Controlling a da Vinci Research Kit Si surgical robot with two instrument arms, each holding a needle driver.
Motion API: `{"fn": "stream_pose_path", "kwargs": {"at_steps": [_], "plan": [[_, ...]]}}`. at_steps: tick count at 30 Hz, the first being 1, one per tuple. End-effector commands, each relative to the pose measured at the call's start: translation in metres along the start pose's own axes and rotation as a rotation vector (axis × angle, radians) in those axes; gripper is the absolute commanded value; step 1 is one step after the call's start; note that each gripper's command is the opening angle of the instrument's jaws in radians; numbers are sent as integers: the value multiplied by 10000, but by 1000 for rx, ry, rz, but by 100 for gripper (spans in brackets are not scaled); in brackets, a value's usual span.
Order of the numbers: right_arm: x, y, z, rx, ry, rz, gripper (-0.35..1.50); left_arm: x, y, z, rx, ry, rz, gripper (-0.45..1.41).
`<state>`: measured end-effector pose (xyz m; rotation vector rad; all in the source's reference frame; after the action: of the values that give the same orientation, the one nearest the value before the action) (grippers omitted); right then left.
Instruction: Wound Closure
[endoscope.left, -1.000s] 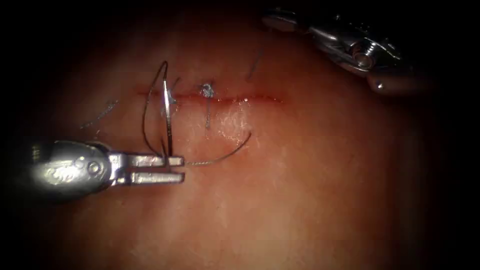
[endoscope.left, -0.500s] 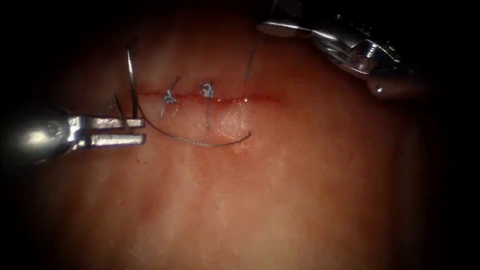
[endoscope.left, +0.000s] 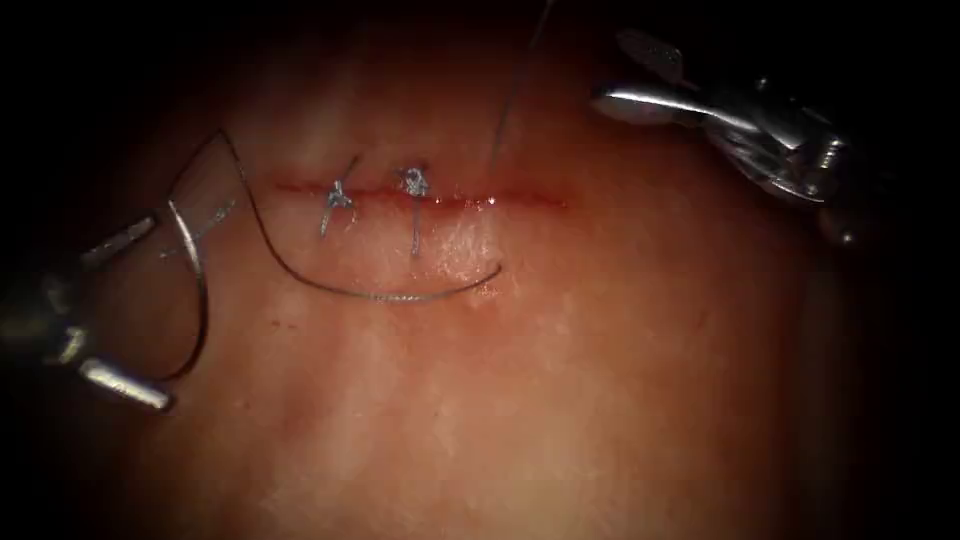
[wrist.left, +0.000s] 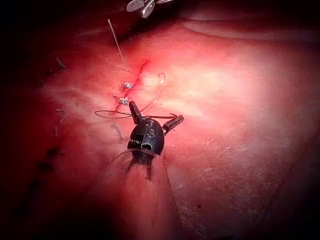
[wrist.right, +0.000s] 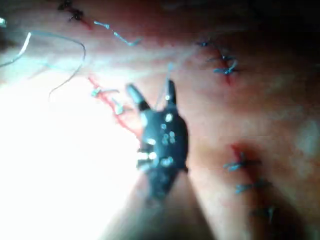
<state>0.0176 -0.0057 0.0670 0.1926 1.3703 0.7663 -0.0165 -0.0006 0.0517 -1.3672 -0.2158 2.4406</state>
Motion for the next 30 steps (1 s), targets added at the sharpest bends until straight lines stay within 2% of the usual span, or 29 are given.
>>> {"fn": "stream_pose_path", "kwargs": {"at_steps": [1,4,8,14,17,19,23,25,26,27,28,30], "plan": [[-5,2,10,0,0,-2,148,-2,-3,7,-4,5,-1,123],[-12,1,13,6,-9,-10,148,-11,-13,-21,-35,11,-33,121],[-13,-1,12,20,-22,-11,148,-12,-20,-41,-39,10,-42,120],[-18,-5,14,43,-39,-17,148,-1,-23,-82,-76,-46,-41,120],[-23,-7,16,54,-60,-23,148,7,-26,-121,-70,-62,-53,120],[-26,-8,18,56,-64,-25,148,19,-30,-148,-60,-84,-75,113],[-26,-10,21,57,-64,-25,148,35,-34,-119,-1,-89,-121,98],[-26,-11,20,59,-67,-25,148,41,-37,-90,31,-88,-133,96],[-25,-12,20,59,-70,-25,148,42,-40,-57,56,-86,-144,91],[-25,-13,19,60,-70,-25,148,41,-41,-44,68,-84,-163,88],[-25,-13,19,60,-70,-31,148,36,-45,-18,88,-84,-204,88],[-25,-13,19,60,-72,-32,148,26,-52,6,107,-82,-235,88]]}}
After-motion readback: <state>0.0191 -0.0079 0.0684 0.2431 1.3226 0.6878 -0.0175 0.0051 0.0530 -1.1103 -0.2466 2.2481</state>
